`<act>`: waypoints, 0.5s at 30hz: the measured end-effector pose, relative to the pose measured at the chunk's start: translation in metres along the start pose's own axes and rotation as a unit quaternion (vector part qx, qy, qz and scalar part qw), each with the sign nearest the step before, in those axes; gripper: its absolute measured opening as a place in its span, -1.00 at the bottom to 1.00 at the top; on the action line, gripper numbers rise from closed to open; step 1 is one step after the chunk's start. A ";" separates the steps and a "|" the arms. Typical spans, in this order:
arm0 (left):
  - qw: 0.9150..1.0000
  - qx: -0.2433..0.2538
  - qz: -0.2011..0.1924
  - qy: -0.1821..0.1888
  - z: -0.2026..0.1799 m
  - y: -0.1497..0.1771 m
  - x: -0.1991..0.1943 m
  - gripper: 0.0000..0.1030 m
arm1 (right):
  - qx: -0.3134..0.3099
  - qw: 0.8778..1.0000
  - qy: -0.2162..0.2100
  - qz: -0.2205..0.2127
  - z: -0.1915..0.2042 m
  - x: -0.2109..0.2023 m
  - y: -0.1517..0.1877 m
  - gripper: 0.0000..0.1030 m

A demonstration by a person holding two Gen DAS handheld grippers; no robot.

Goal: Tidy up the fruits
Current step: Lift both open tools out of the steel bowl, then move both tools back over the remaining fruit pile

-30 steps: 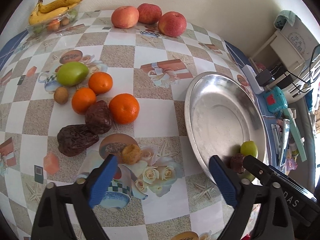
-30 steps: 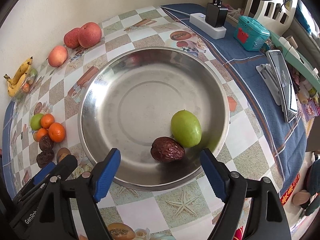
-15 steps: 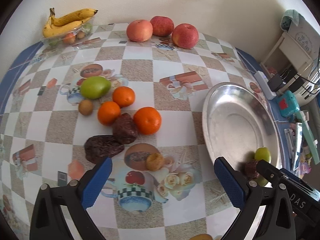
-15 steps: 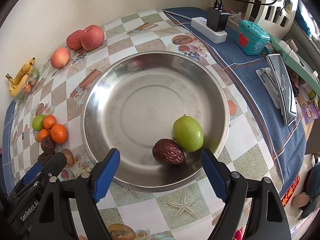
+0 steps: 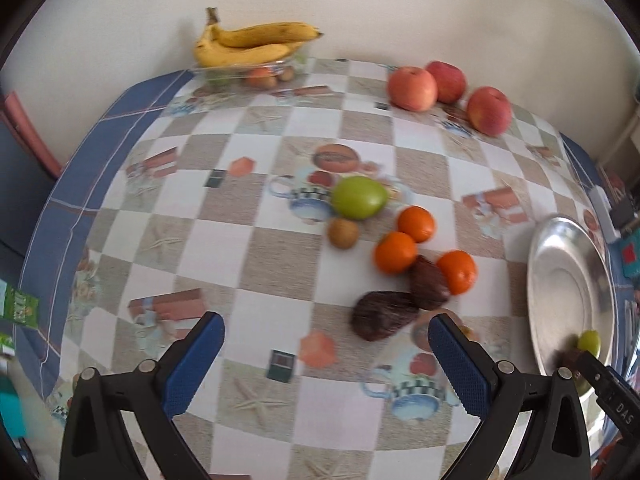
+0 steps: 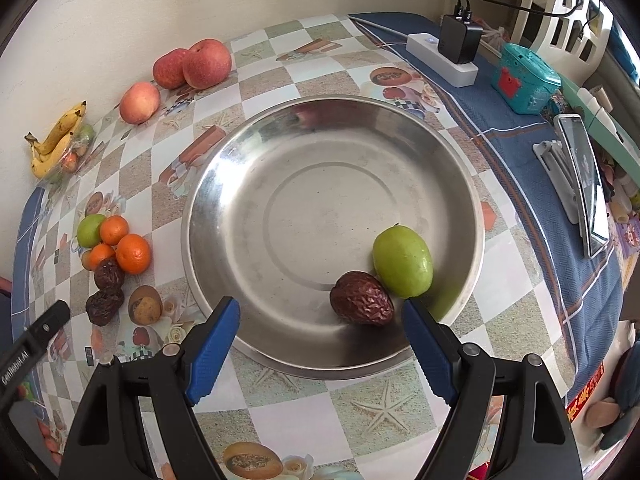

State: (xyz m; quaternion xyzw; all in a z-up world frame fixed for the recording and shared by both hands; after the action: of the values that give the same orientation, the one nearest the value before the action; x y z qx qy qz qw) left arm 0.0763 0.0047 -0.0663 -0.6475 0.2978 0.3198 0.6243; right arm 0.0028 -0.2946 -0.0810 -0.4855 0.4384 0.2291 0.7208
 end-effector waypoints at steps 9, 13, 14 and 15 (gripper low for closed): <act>0.997 -0.067 0.011 -0.038 0.053 0.001 0.003 1.00 | -0.028 0.998 -0.053 -0.024 0.035 -0.009 -0.004 0.62; 0.995 -0.090 0.017 -0.043 0.065 0.003 0.006 1.00 | -0.055 0.996 -0.070 -0.030 0.060 -0.010 -0.004 0.62; 0.994 -0.097 0.020 -0.044 0.067 0.004 0.007 1.00 | -0.061 0.995 -0.073 -0.026 0.066 -0.009 -0.002 0.62; 0.993 -0.104 0.021 -0.044 0.069 0.005 0.008 1.00 | -0.067 0.995 -0.072 -0.020 0.072 -0.007 0.000 0.62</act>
State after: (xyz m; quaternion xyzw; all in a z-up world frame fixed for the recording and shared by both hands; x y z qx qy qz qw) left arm 0.0748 0.0737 -0.0769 -0.6879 0.2482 0.3907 0.5590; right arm 0.0287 -0.2293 -0.0642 -0.5237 0.3588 0.2777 0.7210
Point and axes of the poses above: each gripper's, at about its wrist camera, not at the fingertips, and x roughly the way its jaws point, z to its left, y to its underside, the point moved 7 cm from there along x, roughly the way its jaws point, and after that the axes turned 14 degrees about -z, right-handed, at the moved point
